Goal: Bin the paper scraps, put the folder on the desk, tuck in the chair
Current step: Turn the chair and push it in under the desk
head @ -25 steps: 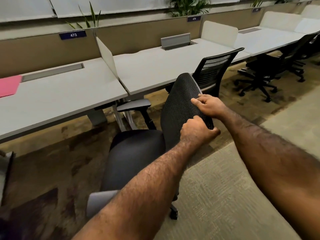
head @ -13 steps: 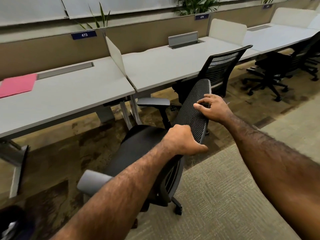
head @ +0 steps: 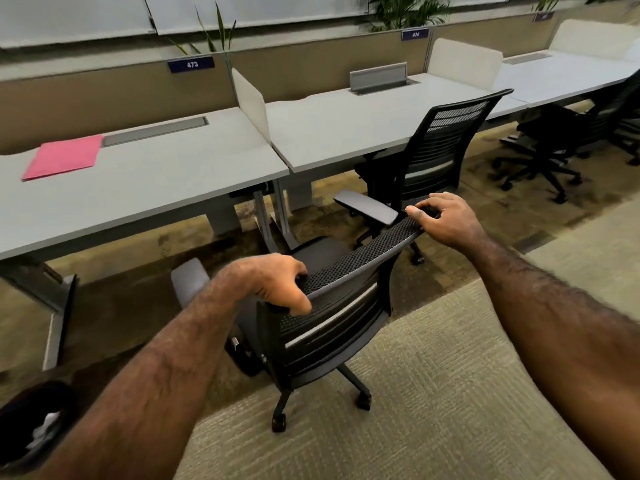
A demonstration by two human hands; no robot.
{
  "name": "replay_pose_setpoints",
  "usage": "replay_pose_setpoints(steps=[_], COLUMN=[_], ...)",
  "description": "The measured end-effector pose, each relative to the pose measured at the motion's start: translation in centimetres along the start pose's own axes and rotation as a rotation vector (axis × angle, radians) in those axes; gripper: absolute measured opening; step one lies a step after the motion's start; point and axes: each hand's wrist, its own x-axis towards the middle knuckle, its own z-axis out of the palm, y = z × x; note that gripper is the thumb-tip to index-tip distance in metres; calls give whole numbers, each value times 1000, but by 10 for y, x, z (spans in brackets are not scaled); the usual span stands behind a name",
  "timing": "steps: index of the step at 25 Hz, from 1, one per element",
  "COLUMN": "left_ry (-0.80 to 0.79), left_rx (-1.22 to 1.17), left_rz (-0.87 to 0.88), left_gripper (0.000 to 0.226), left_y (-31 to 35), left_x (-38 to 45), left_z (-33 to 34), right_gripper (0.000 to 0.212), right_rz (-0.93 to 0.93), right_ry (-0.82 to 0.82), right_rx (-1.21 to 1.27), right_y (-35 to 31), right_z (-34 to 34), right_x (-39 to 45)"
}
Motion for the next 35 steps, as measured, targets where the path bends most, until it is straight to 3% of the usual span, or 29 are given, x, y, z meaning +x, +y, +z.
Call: replay_pose_setpoints(steps=[6, 10, 15, 31, 35], left_ry=[180, 243, 393, 509, 584], left_rx=[118, 273, 188, 73, 101], left_rz=[-133, -159, -77, -121, -170], left_gripper=[91, 96, 94, 69, 77], left_y=[-48, -76, -120, -239, -268], left_x=[-15, -18, -33, -113, -136], left_z=[19, 30, 43, 59, 69], right_gripper=[49, 70, 86, 96, 94], right_rz=[-29, -284, -480, -588, -621], right_ry=[41, 7, -97, -68, -59], right_rx=[-18, -260, -404, -401, -374], right_y=[-38, -82, -120, -246, -280], right_z=[6, 16, 26, 82, 100], right_x=[-36, -66, -89, -113, -113])
